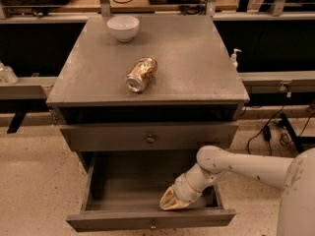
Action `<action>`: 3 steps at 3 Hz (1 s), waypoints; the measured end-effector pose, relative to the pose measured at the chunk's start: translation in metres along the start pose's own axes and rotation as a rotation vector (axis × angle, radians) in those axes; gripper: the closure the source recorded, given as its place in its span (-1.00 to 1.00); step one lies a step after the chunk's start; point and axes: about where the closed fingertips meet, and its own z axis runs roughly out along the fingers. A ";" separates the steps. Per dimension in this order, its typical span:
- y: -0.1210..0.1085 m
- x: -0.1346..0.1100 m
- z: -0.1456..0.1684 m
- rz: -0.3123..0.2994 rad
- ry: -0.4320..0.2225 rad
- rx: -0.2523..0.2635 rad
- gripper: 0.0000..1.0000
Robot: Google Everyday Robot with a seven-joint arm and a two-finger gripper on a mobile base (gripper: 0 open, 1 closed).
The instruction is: Open middle drawer
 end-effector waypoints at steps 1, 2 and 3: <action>0.000 0.000 0.000 0.000 0.000 0.000 0.65; 0.000 0.000 0.000 0.000 0.000 0.000 0.19; 0.000 0.000 0.000 0.000 0.000 0.000 -0.29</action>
Offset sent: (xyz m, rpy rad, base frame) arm 0.0000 0.0000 0.0004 0.0000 0.0000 0.0000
